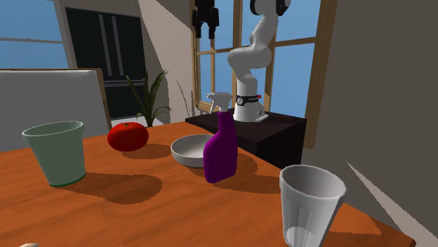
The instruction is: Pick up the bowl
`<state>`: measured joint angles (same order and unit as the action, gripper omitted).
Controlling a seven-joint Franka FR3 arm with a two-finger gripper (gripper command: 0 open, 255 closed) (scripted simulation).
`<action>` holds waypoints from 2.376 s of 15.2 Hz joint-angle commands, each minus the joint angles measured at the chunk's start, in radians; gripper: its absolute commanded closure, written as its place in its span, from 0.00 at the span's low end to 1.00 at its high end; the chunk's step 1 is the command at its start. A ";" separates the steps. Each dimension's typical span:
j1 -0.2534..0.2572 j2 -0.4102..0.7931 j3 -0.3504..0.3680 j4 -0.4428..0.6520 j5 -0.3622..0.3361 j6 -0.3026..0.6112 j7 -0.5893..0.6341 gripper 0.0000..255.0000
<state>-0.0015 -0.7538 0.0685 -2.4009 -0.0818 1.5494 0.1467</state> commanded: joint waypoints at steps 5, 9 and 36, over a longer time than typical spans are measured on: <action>0.008 0.057 0.000 -0.083 0.027 0.153 0.018 0.00; 0.017 0.141 0.002 -0.144 0.053 0.311 0.032 0.00; 0.074 0.949 0.039 -0.071 0.211 1.127 0.014 0.00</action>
<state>0.0719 0.1784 0.1082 -2.4751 0.1293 2.6621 0.1618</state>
